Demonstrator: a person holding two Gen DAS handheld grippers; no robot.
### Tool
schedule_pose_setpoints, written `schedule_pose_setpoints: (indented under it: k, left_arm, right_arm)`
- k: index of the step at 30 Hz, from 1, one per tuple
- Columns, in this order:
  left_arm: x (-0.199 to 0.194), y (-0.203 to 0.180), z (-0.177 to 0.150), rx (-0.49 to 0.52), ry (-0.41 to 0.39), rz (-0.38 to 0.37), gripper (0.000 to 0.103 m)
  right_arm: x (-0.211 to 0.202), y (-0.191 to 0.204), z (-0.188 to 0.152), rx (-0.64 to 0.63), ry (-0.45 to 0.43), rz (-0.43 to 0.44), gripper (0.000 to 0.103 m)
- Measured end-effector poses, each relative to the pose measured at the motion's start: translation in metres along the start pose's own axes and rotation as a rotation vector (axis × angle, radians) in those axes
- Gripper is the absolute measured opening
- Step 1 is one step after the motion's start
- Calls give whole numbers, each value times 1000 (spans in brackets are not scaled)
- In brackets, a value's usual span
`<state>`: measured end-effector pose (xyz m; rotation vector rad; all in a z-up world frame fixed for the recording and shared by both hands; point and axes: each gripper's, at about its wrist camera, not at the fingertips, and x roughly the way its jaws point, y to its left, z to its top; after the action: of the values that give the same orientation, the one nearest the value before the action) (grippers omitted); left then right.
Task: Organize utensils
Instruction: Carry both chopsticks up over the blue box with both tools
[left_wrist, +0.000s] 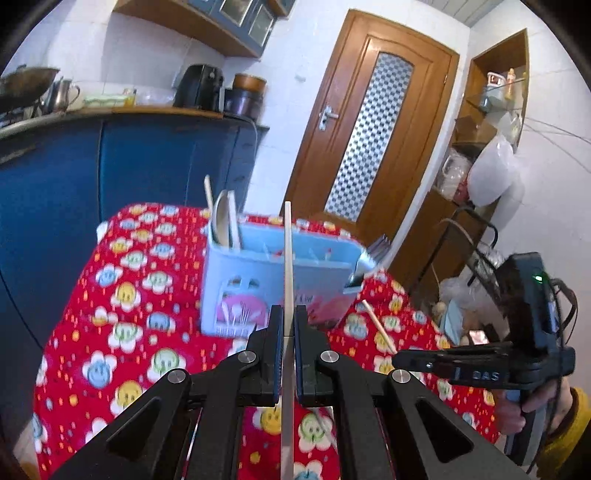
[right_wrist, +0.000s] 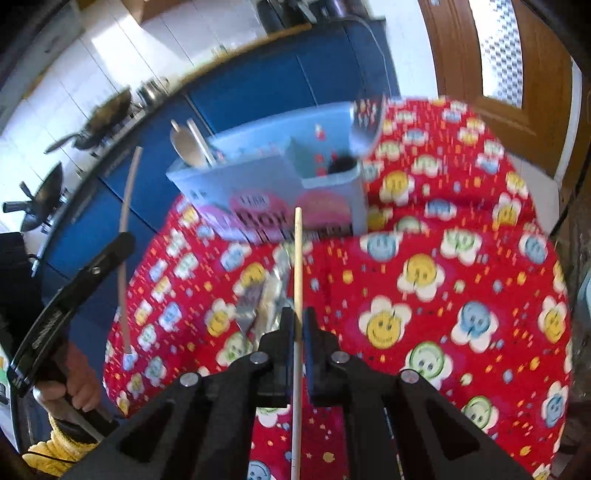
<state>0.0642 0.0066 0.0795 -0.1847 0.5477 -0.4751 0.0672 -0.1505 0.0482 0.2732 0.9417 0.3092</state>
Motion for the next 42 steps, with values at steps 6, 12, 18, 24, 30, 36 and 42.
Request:
schedule_pose_setpoints:
  k: [6, 12, 18, 24, 30, 36, 42]
  left_arm:
    - [8, -1, 30, -12, -67, 26, 5]
    - [19, 1, 66, -43, -156, 35, 5]
    - [39, -4, 90, -30, -218, 53, 5]
    - [65, -6, 95, -29, -291, 131, 5]
    - [87, -3, 87, 18, -348, 226, 5]
    - [101, 6, 79, 10, -399, 251, 5]
    - [107, 6, 67, 18, -431, 297, 5]
  right_arm:
    - [-20, 8, 20, -26, -144, 57, 6]
    - [-22, 16, 43, -65, -218, 82, 6]
    - [-32, 17, 58, -102, -326, 86, 6]
    - [-30, 10, 73, -88, -441, 98, 6]
    - [-17, 7, 99, -109, -539, 51, 6]
    - [2, 8, 117, -151, -654, -26, 6]
    - [24, 10, 121, -198, -695, -77, 6]
